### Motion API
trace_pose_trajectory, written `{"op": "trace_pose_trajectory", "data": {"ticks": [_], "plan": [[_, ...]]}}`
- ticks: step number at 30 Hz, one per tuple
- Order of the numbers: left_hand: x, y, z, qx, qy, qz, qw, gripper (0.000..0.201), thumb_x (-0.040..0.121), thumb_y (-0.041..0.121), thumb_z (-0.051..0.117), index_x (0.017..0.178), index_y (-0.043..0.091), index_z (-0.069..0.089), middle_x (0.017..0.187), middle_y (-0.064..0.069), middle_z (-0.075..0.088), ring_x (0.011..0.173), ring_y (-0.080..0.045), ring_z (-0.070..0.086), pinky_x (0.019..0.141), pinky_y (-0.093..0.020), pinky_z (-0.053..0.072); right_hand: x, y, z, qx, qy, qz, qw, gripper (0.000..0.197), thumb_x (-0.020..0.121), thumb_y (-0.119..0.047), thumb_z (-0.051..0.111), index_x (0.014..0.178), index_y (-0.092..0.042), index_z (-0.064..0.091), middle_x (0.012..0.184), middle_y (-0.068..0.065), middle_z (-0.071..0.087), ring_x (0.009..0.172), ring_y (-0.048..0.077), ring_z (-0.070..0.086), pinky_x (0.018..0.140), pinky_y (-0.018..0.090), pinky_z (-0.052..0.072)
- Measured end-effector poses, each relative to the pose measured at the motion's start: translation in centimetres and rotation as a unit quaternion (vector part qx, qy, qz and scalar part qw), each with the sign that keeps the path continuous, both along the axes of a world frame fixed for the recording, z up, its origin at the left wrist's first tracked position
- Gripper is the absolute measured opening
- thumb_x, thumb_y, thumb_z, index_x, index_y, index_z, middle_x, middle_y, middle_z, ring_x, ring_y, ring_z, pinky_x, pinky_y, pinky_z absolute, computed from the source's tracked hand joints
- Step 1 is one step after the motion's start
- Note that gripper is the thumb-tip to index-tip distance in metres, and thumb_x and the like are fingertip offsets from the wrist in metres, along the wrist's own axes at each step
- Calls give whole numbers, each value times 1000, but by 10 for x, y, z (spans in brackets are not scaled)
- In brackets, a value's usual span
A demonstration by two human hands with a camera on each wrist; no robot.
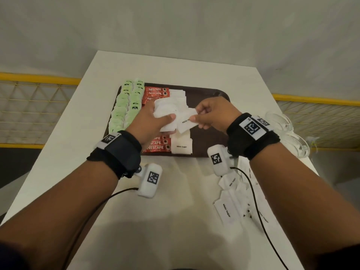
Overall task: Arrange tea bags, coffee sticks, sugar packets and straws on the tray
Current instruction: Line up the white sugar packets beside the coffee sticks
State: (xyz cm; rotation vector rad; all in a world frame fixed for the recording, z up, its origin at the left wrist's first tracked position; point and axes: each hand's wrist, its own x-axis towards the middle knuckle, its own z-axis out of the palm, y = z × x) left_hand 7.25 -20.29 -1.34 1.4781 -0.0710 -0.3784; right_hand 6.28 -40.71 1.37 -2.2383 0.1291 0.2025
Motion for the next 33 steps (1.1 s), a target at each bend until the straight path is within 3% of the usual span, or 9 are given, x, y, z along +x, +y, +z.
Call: {"op": "trace_pose_trajectory", "data": {"ticks": [3, 5, 10, 15, 18, 22, 25, 28, 33], "plan": [[22, 0, 8, -39, 38, 31, 998, 41, 92, 6, 64, 127, 18, 45, 120, -3, 58, 86, -15, 73, 71, -32, 61, 22, -25, -4, 121, -2, -98, 988, 17, 82, -10, 76, 91, -5, 62, 75, 14, 68, 58, 15, 64, 55, 21, 52], [36, -1, 10, -55, 60, 51, 995, 40, 92, 5, 64, 126, 18, 46, 117, -4, 58, 87, -18, 72, 77, -37, 62, 40, -39, -9, 143, 3, -155, 977, 16, 83, -10, 75, 87, -9, 60, 75, 12, 67, 56, 13, 61, 52, 20, 50], [62, -8, 9, -67, 70, 78, 992, 43, 93, 3, 62, 129, 15, 43, 114, -3, 57, 91, -21, 70, 73, -35, 62, 95, -56, -27, 28, 77, -190, 978, 17, 87, -24, 72, 96, -16, 60, 63, 3, 62, 38, 9, 45, 38, 18, 36], [79, -7, 3, -68, 65, 79, 992, 42, 93, 4, 63, 130, 15, 45, 116, -5, 58, 95, -23, 70, 75, -36, 61, 143, -54, -41, 2, 96, -177, 979, 16, 88, -21, 70, 89, -17, 55, 65, 3, 61, 49, 13, 51, 49, 23, 43], [85, -4, -3, -73, 77, 85, 991, 46, 92, 4, 64, 132, 15, 44, 126, -9, 55, 101, -28, 69, 72, -35, 61, 164, -57, -49, 15, 95, -174, 980, 16, 86, -18, 71, 84, -20, 56, 74, -1, 59, 57, 9, 57, 41, 15, 45], [90, 0, -12, -74, 89, 91, 989, 51, 90, 6, 67, 133, 17, 44, 134, -12, 52, 111, -34, 64, 77, -39, 61, 183, -53, -57, -163, 167, -141, 962, 28, 97, -43, 51, 75, -25, 53, 67, -6, 55, 61, 13, 54, 51, 23, 37], [90, 0, -18, -71, 82, 91, 990, 49, 90, 7, 67, 133, 17, 45, 132, -12, 55, 111, -32, 64, 79, -40, 60, 205, -59, -80, -265, 171, -102, 943, 39, 88, -58, 56, 69, -23, 54, 66, -3, 55, 73, 21, 58, 55, 28, 37], [89, 0, -22, -68, 80, 93, 990, 52, 89, 9, 69, 134, 16, 45, 133, -13, 54, 112, -34, 64, 78, -41, 60, 217, -64, -101, -299, 170, -108, 933, 56, 76, -69, 61, 75, -13, 57, 64, 4, 57, 60, 23, 53, 65, 31, 39], [85, -4, -25, -69, 90, 86, 990, 51, 90, 10, 67, 136, 15, 44, 129, -11, 56, 106, -30, 67, 76, -39, 61, 213, -58, -94, -289, 160, -129, 935, 55, 74, -65, 66, 71, -11, 55, 62, 4, 56, 57, 22, 51, 67, 32, 40]]}}
